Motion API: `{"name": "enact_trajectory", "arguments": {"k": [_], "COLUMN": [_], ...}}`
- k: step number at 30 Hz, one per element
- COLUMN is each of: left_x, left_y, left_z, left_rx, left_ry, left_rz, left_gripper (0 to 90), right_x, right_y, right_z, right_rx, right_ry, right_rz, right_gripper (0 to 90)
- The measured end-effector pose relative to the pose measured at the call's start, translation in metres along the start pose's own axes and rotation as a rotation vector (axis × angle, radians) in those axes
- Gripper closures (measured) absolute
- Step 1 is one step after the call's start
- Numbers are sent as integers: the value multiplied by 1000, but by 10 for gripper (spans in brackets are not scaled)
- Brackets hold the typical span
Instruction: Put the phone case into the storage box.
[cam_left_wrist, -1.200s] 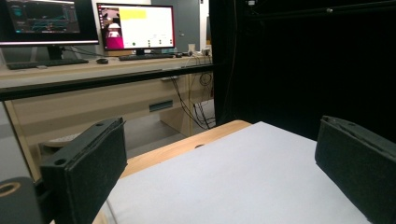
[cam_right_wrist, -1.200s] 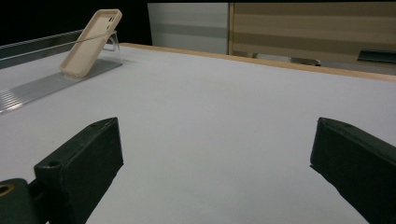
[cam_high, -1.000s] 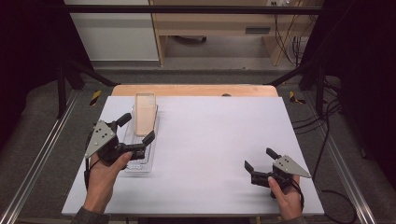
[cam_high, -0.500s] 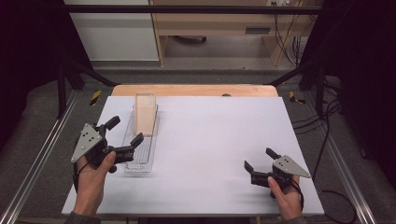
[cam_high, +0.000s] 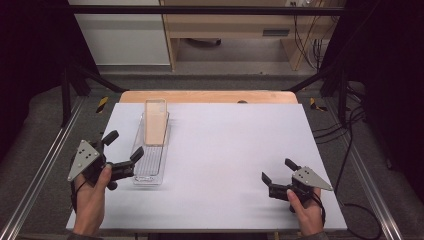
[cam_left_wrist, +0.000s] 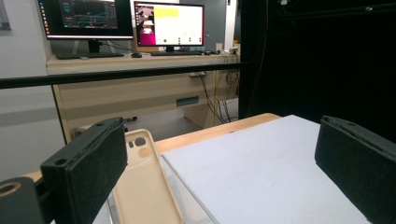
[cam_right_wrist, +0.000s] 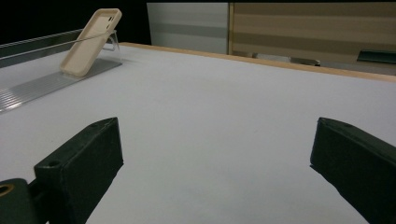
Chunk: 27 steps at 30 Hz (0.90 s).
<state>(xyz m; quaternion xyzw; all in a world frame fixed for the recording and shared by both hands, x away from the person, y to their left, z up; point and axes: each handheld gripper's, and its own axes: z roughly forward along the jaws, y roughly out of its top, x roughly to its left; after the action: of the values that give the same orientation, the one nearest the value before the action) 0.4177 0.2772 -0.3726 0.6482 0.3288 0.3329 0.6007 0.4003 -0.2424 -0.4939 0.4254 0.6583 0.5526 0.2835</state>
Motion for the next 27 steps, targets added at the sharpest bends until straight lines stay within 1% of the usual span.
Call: {"name": "enact_trajectory", "arguments": {"k": [4, 6, 13, 16, 20, 27], "left_x": [2, 2, 5, 6, 6, 6], "left_y": [-7, -11, -23, -28, -34, -45], "left_z": [-3, -4, -8, -9, -10, -11], "left_rx": [13, 17, 25, 32, 41, 48], "left_ry": [-6, -7, 6, 7, 7, 18], "left_rz": [20, 22, 13, 13, 27, 19], "left_gripper": [22, 22, 22, 22, 22, 22], "right_x": [0, 0, 0, -1, 0, -1], "right_y": [0, 0, 0, 0, 0, 0], "right_z": [0, 0, -1, -1, -1, -1], "right_rx": [-1, -1, -2, -2, -1, -1], "right_ry": [0, -1, -4, -5, -3, -4], "right_rz": [-2, -3, -3, -1, -3, -4], "right_gripper": [23, 23, 23, 23, 23, 23]}}
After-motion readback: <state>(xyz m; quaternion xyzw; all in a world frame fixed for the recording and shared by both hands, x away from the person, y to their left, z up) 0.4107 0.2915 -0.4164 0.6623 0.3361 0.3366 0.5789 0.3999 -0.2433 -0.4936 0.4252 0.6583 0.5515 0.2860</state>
